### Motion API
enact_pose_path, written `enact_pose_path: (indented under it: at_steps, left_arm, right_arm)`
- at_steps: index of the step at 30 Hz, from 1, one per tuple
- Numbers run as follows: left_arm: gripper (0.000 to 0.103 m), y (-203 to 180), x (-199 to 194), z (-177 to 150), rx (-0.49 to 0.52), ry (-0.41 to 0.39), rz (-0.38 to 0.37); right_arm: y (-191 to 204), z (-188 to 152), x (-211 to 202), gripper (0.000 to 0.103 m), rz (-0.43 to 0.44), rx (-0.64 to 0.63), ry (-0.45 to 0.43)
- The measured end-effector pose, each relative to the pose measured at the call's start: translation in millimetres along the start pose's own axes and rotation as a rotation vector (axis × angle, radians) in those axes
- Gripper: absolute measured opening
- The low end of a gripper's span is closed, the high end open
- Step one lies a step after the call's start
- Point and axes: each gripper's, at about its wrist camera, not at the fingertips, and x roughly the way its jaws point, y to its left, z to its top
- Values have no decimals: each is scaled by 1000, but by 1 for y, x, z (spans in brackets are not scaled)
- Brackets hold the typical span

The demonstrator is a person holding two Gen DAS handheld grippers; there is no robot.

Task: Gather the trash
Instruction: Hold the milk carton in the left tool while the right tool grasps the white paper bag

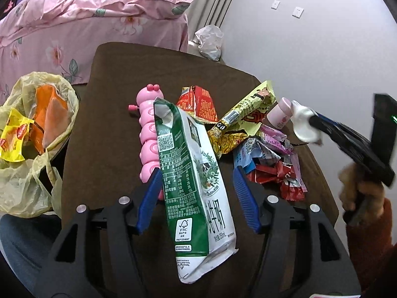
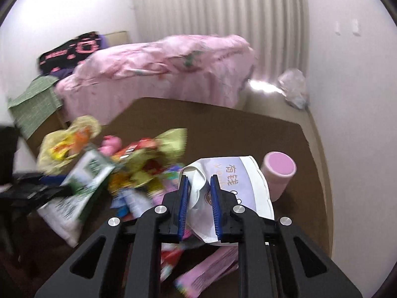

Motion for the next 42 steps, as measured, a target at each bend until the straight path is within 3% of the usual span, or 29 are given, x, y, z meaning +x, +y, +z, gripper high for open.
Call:
enact_pose_path:
  at_steps: [3,7,10,12,19,31,32,33,34,38,40,42]
  left_arm:
    - [57,-2,-2,2,3,-3,8]
    - [57,-6,-3,1,17,4,21]
    - [57,-10,-3,0,34,7,30]
    - [57,-11,-2,-1,37,13,37]
    - [57,-16,3,-6,49,43,26]
    - [57,-19,30,19,44,60,113]
    - [52,-18,33,20,32,71,112]
    - [36,-17,34,20,22,78,107]
    - [32,-18,35,18,21,99,95]
    - [32,-32,35,0,89,183,5]
    - [38,-37,33,-5,114,205,-21]
    - [62,-35,32,-1,82,208,-39]
  right_arm:
    - [28,-20,-8,18,72,-108,29]
    - [46,-51,-5,18,67,-197,87]
    - [40,-68,-7,20,67,-152,117]
    - [36,-76,-10,35,33,-129,127]
    - [12,-100,-32,35,-93,-92,158]
    - [-3,-107,-50,35,18,115,41]
    - [-1,-108,-50,35,16,109,41]
    - [2,-108,-49,35,9,99,44]
    - [4,-109,-49,35,1,90,46]
    - [2,-113,-52,35,-17,101,33]
    - [-2,-112,-55,35,-16,131,15]
    - [-6,-111,-56,35,-19,159,0]
